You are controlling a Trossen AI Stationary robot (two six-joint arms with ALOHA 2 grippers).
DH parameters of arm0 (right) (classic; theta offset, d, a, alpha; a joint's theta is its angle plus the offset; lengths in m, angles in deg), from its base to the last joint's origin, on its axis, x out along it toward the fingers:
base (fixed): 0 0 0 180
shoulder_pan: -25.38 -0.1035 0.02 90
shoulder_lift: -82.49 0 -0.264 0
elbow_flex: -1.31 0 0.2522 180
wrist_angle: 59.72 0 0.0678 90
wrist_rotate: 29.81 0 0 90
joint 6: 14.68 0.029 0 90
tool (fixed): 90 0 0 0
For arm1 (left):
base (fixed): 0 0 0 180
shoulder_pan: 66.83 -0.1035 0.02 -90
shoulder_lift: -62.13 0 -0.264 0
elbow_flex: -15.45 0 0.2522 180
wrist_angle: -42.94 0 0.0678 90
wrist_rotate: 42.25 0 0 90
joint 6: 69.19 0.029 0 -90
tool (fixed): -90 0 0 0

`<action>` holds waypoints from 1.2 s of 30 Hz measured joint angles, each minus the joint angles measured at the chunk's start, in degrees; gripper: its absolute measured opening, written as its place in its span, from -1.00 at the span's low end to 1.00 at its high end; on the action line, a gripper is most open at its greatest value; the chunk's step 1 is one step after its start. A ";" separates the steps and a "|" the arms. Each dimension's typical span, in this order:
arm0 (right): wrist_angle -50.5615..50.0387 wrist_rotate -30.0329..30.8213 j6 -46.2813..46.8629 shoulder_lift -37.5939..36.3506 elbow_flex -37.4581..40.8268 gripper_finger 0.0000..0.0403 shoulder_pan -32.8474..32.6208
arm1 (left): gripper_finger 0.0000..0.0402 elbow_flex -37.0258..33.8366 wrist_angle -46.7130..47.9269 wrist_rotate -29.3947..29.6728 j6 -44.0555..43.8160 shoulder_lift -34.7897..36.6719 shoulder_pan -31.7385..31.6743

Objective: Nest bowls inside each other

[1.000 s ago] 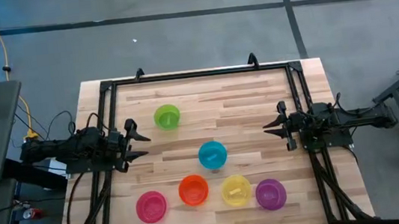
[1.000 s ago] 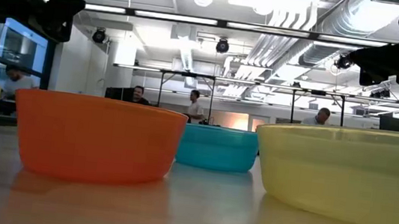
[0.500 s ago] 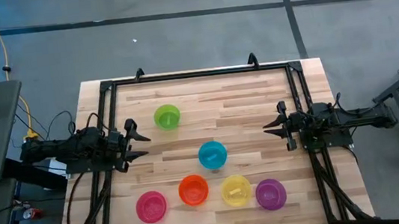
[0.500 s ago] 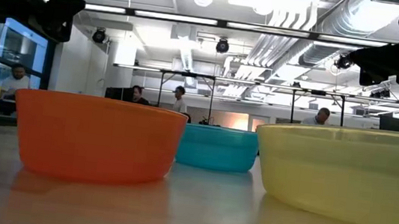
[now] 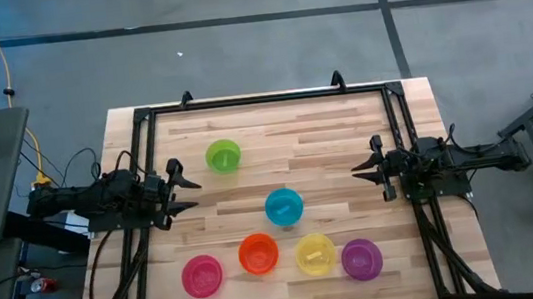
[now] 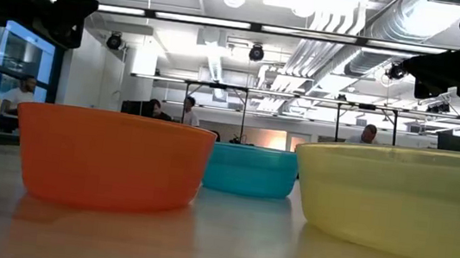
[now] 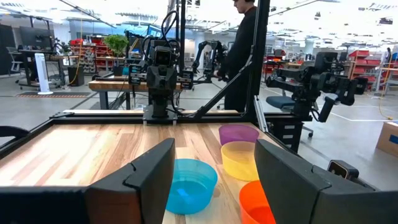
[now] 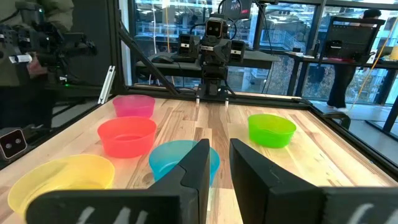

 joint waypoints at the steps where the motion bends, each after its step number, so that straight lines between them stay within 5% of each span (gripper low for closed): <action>1: 0.00 0.00 0.00 0.02 0.02 -0.74 -0.02 | 0.05 0.00 0.00 0.00 -0.02 0.00 0.00; 18: -0.01 0.00 0.01 0.01 0.02 -0.74 -0.01 | 0.05 -0.02 -0.34 0.07 0.39 -0.02 0.00; 24: 0.00 0.00 0.00 0.01 0.02 -0.74 -0.02 | 0.05 -0.02 -3.85 4.73 2.37 0.00 0.00; 36: 0.03 0.00 -0.06 0.00 0.00 -0.74 -0.02 | 0.05 -0.02 -8.23 6.26 -9.24 -0.02 0.00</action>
